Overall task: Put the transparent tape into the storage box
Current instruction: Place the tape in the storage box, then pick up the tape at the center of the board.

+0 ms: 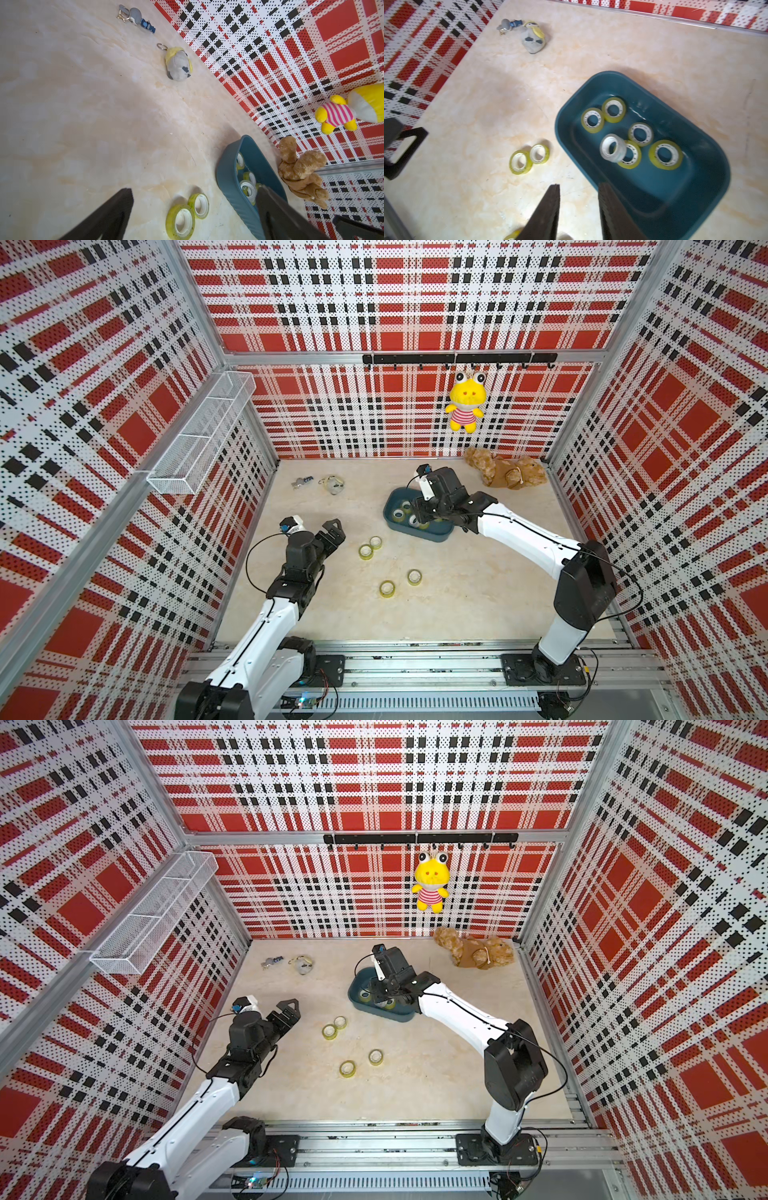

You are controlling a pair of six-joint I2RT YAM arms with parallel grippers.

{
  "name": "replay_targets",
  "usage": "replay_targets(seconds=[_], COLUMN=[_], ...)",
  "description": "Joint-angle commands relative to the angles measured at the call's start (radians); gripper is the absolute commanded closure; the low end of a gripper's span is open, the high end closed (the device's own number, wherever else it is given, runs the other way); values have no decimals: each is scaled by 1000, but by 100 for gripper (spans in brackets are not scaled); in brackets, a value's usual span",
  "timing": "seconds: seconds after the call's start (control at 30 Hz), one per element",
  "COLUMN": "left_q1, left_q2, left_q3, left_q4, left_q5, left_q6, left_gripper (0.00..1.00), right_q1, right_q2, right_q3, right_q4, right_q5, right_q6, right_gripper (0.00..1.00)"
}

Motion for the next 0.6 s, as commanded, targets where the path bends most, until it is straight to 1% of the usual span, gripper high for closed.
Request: replay_targets(seconds=[0.0,0.1,0.3,0.4,0.57], left_q1=[13,19,21,22,22], left_q2=[-19,-40,-84,-103,-109], left_q3=[-31,-47,-69,-86,-96], left_q4=[-8,-9,-29,-32,-32], left_q5=[19,25,31,31,34], left_q6=[10,2,-4,-13,-16], left_gripper=[1,1,1,1,1], right_q1=[77,118,134,137,140], right_q2=[77,177,343,402,466], right_q3=[-14,42,128,182,227], right_q4=[13,-13,18,19,26], right_q5=[-30,0,10,7,35], right_q6=[30,45,79,86,96], right_gripper=[67,72,73,72,65])
